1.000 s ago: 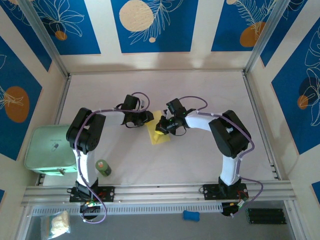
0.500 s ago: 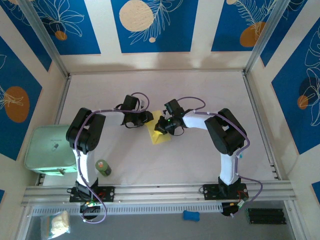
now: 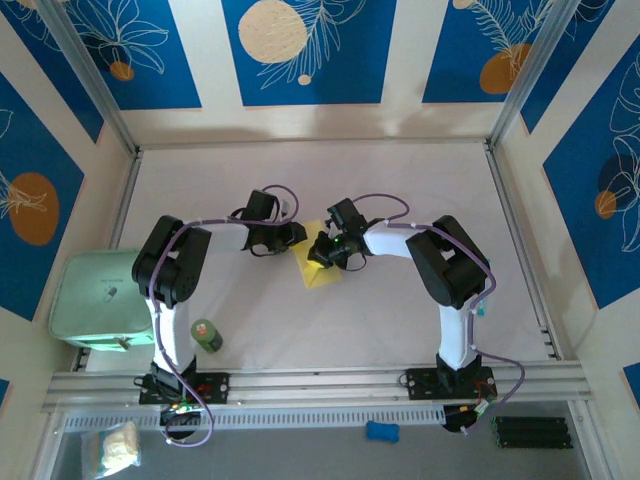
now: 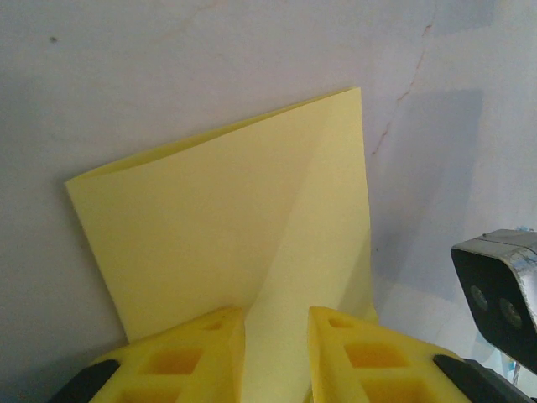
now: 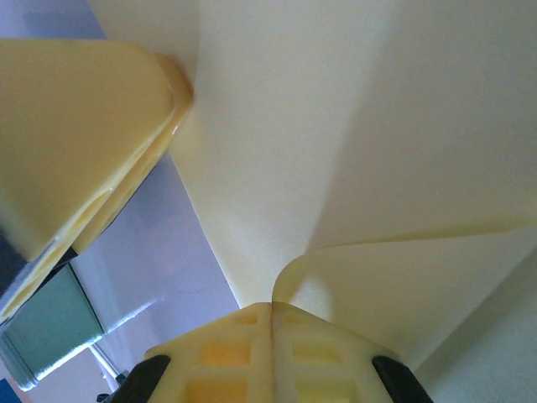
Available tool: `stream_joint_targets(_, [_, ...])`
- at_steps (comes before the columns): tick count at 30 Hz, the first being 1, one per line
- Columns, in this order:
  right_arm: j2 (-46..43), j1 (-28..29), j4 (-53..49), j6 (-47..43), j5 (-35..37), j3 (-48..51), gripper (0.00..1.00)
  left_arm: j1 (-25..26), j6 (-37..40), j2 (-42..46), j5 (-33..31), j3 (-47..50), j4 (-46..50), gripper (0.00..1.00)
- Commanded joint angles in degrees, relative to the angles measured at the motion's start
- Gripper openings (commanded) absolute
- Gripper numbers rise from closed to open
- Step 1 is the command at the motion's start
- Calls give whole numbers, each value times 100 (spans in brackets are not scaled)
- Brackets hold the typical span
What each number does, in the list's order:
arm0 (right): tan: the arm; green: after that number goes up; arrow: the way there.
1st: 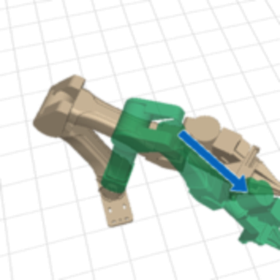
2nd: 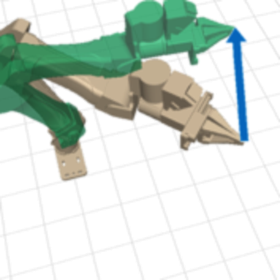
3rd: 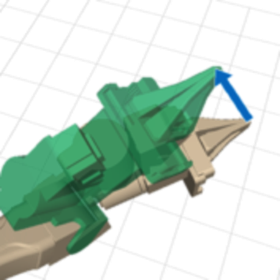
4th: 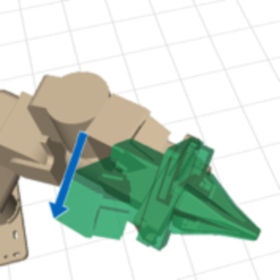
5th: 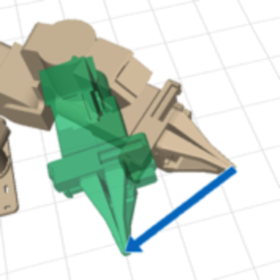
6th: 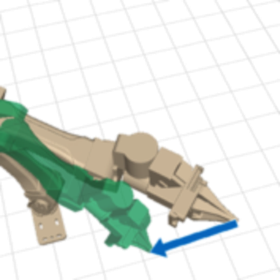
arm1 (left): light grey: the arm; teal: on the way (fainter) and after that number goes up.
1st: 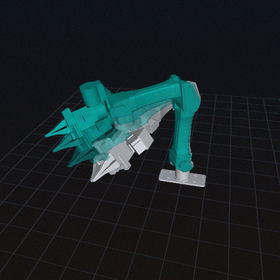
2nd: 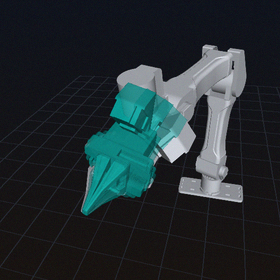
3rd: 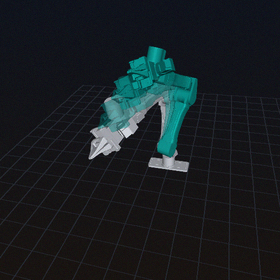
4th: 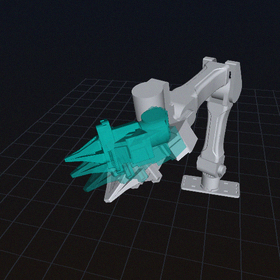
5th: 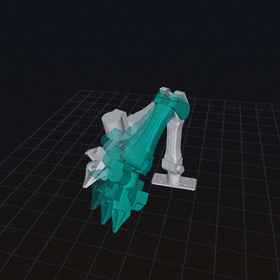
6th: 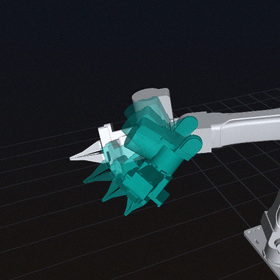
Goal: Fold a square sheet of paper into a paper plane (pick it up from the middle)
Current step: Fold the triangle a second time at the center of the table.
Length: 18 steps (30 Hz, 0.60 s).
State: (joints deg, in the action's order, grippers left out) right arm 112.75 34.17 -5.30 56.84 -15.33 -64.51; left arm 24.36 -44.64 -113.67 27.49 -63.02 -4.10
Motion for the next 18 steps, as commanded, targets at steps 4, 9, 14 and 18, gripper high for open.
stream_joint_targets(4, [103,-22,77,111,-39,-96,0,-35,1,-205,-6,219,269,27])
stream_joint_targets(9, [117,-37,130,96,-84,-114,0,-37,-9,-231,7,178,266,27])
stream_joint_targets(14, [156,-41,111,118,-84,-102,0,-37,-13,-264,32,157,269,27])
stream_joint_targets(18, [179,-68,107,169,-45,-88,0,-37,-27,-262,24,176,252,27])
